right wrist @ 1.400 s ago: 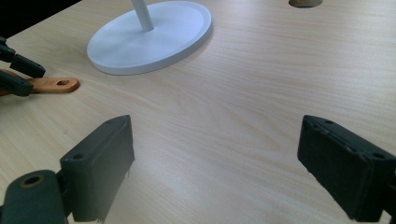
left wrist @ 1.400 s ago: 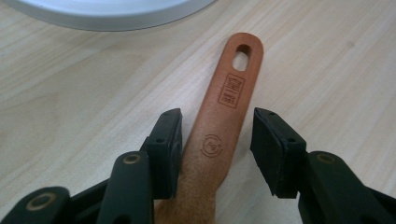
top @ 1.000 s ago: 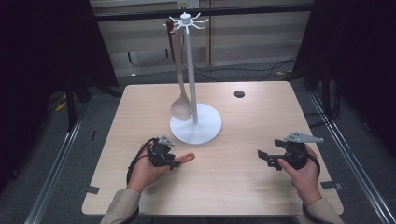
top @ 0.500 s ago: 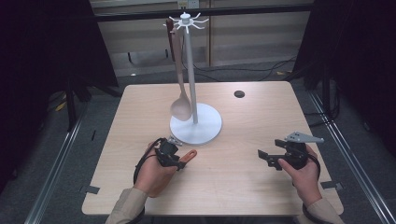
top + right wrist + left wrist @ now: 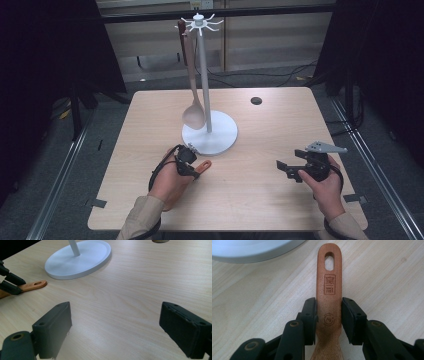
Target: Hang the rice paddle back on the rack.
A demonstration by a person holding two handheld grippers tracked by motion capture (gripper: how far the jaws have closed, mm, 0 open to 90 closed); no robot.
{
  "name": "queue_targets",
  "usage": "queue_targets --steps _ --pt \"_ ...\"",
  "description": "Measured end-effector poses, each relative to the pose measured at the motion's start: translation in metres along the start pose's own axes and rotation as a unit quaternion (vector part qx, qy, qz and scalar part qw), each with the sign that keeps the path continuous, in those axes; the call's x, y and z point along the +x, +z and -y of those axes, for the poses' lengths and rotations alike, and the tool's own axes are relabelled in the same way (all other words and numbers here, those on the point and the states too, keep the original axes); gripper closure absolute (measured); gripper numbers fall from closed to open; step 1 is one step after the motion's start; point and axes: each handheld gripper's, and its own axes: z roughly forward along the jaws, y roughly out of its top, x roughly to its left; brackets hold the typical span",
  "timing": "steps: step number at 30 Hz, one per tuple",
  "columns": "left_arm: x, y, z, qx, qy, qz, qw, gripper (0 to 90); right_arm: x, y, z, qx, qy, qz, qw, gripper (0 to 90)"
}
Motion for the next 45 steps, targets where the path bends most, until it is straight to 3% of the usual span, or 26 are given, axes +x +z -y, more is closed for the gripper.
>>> queue_targets --steps 5,6,7,11,16,18,22,23,24,27,31,32,34,36,37,39,40,41,42,45 --pt "0.001 0.000 -0.001 0.003 -0.003 0.002 1.0000 65.7 0.000 0.000 0.000 -0.001 -0.002 0.000 1.0000 10.1" --pt "0.002 0.000 -0.001 -0.003 0.003 0.001 1.0000 65.9 0.000 0.000 0.000 -0.001 -0.002 0.000 1.0000 10.0" --pt "0.001 0.000 0.001 -0.008 -0.011 0.006 0.9999 65.9 0.000 0.000 -0.001 0.000 0.000 0.000 1.0000 10.0" --pt "0.000 0.001 0.006 -0.035 -0.020 0.004 0.9992 66.1 -0.001 -0.001 -0.001 -0.003 0.002 0.002 1.0000 10.0" --pt "-0.002 0.001 0.007 -0.050 -0.044 0.004 0.9978 66.1 -0.002 -0.002 -0.002 -0.006 0.003 0.003 1.0000 10.0" --pt "-0.002 -0.002 0.006 -0.064 -0.039 0.008 0.9971 66.1 -0.003 -0.002 -0.002 -0.008 0.004 0.003 1.0000 10.0" --pt "-0.003 -0.010 0.004 -0.115 -0.049 0.011 0.9921 66.1 -0.004 -0.002 -0.002 -0.008 0.007 0.002 0.9999 10.1" --pt "-0.004 -0.012 0.003 -0.131 -0.057 0.018 0.9895 66.1 -0.005 -0.003 -0.002 -0.008 0.007 0.003 0.9999 10.0" --pt "-0.004 -0.015 0.003 -0.140 -0.053 0.014 0.9887 66.1 -0.004 -0.003 -0.002 -0.009 0.007 0.002 0.9999 10.0" --pt "-0.006 -0.021 0.002 -0.184 -0.053 0.017 0.9813 66.1 -0.004 -0.003 -0.002 -0.010 0.006 0.002 0.9999 10.0" --pt "-0.009 -0.024 0.002 -0.222 -0.047 0.029 0.9735 66.1 -0.004 -0.003 -0.002 -0.010 0.006 0.003 0.9999 10.0" --pt "-0.010 -0.025 0.002 -0.235 -0.046 0.033 0.9705 66.1 -0.003 -0.003 -0.002 -0.010 0.006 0.002 0.9999 10.0" --pt "-0.009 -0.028 0.002 -0.246 -0.045 0.034 0.9677 66.1 -0.003 -0.003 -0.002 -0.011 0.006 0.001 0.9999 10.0" --pt "-0.008 -0.030 0.003 -0.263 -0.049 0.040 0.9626 66.1 -0.002 -0.003 -0.002 -0.010 0.007 0.000 0.9999 10.0" --pt "-0.008 -0.032 0.003 -0.263 -0.051 0.041 0.9624 66.1 -0.002 -0.003 -0.002 -0.010 0.007 0.000 0.9999 10.1" --pt "-0.008 -0.035 0.003 -0.275 -0.055 0.043 0.9588 66.1 -0.002 -0.003 -0.002 -0.010 0.007 0.000 0.9999 10.1" --pt "-0.007 -0.036 0.003 -0.273 -0.054 0.042 0.9596 66.1 -0.002 -0.002 -0.002 -0.010 0.007 0.000 0.9999 10.0" --pt "-0.008 -0.037 0.003 -0.286 -0.056 0.043 0.9555 66.1 -0.002 -0.002 -0.002 -0.010 0.007 0.000 0.9999 10.0" --pt "-0.007 -0.038 0.003 -0.284 -0.054 0.045 0.9563 66.1 -0.003 -0.002 -0.002 -0.010 0.006 0.000 0.9999 10.0" --pt "-0.007 -0.041 0.003 -0.294 -0.057 0.045 0.9529 66.1 -0.002 -0.002 -0.002 -0.010 0.007 -0.003 0.9999 10.0"
